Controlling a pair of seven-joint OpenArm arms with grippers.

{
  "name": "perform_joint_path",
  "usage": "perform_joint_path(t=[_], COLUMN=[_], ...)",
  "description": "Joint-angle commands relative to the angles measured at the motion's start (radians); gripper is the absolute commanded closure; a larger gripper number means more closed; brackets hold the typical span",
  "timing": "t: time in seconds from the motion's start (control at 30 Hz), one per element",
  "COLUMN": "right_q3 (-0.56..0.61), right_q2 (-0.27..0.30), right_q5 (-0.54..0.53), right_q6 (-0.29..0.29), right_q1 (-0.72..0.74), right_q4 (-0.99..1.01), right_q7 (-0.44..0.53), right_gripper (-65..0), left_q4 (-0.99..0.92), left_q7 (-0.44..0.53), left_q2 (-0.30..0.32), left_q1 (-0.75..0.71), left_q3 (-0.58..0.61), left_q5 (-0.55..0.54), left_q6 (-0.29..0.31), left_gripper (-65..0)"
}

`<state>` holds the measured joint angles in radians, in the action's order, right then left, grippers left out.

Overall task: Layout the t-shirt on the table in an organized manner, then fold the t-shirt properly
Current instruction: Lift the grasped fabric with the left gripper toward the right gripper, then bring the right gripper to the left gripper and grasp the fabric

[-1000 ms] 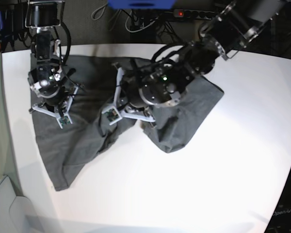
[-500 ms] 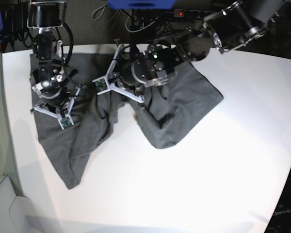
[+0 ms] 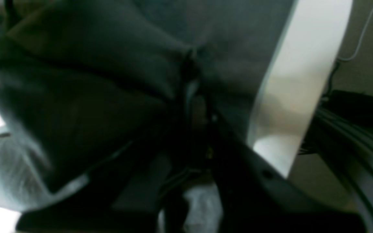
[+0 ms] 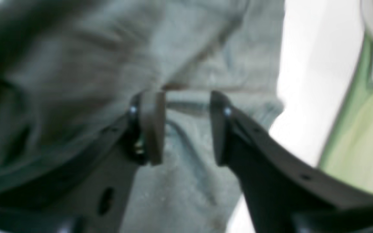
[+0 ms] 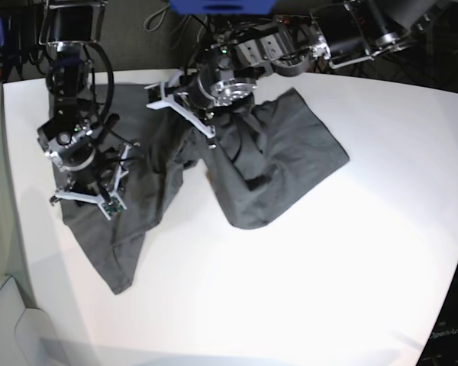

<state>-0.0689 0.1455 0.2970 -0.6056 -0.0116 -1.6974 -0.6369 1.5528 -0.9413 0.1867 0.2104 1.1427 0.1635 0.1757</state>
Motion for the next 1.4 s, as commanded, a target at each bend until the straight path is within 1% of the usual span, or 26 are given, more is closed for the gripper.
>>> perform_joint_path(t=[0.0,0.1,0.17,0.23,0.33,0.53,0.63,0.73,0.8,0.87,0.93,1.0,1.07,1.13,1.3,1.37], right_q3=[-0.002,0.050,0.100,0.148,0.231,0.386,0.430,0.502,0.562,0.608,0.631,0.650,0.660,0.676,0.757,0.766], right_q2=[0.007,0.007,0.009,0.009,0.009,0.009,0.010,0.013,0.035,0.042,0.072,0.087,0.088,0.108,0.147,0.150], right_q5=[0.001,0.001,0.001,0.001,0.001,0.001,0.001,0.001,0.001,0.001,0.001,0.001,0.001,0.001,0.001,0.001], right_q6=[-0.007,-0.060,-0.083,-0.084,-0.084,-0.086,-0.087,-0.093,-0.093,-0.093,-0.093,-0.093,-0.093,-0.093,-0.093,-0.093], right_q1=[0.017,0.031,0.031,0.031,0.032,0.111,0.141,0.169,0.181,0.190,0.190,0.192,0.193,0.193,0.212,0.216], right_q4=[-0.049,-0.126,-0.163,-0.194,-0.215,-0.206,-0.201,-0.148,-0.096,-0.066,-0.062,-0.062,-0.062,-0.060,-0.062,-0.065], right_q7=[-0.019,-0.140,-0.228,-0.283,-0.354,-0.469,-0.479,-0.493,-0.513,-0.512,-0.510,-0.509,-0.507,-0.504,-0.505,-0.504], right_gripper=[-27.6,-30.3,-30.6,-30.6,-30.5,-30.6,-30.6,-30.6,-30.4,-30.3,-30.3,-30.4,-30.6,-30.6,-30.6,-30.6], left_q4=[-0.007,-0.013,-0.013,-0.008,-0.013,-0.013,-0.013,-0.013,-0.013,-0.013,-0.013,-0.013,-0.013,-0.013,-0.013,-0.013], left_q7=[-0.031,-0.028,-0.028,-0.026,-0.026,-0.026,-0.026,-0.026,-0.026,-0.026,-0.026,-0.026,-0.026,-0.026,-0.026,-0.026], left_q2=[0.000,-0.011,-0.016,-0.017,-0.025,-0.023,-0.025,-0.026,-0.026,-0.026,-0.026,-0.026,-0.026,-0.028,-0.028,-0.028], left_q1=[0.005,0.001,-0.015,-0.018,-0.018,-0.018,-0.018,-0.018,-0.018,-0.018,-0.018,-0.018,-0.018,-0.018,-0.016,-0.016], left_q3=[-0.003,-0.034,-0.074,-0.103,-0.114,-0.114,-0.114,-0.114,-0.114,-0.114,-0.114,-0.114,-0.114,-0.114,-0.114,-0.114], left_q5=[0.009,0.003,0.009,0.008,0.009,0.009,0.009,0.009,0.009,0.009,0.009,0.009,0.009,0.009,0.009,0.009], left_q6=[-0.005,-0.005,-0.005,-0.005,-0.005,-0.005,-0.005,-0.005,-0.005,-0.005,-0.005,-0.005,-0.005,-0.005,-0.005,-0.005], left_gripper=[-0.8,-0.7,-0.7,-0.7,-0.7,-0.6,-0.6,-0.6,-0.6,-0.6,-0.5,-0.5,-0.5,-0.5,-0.5,-0.5])
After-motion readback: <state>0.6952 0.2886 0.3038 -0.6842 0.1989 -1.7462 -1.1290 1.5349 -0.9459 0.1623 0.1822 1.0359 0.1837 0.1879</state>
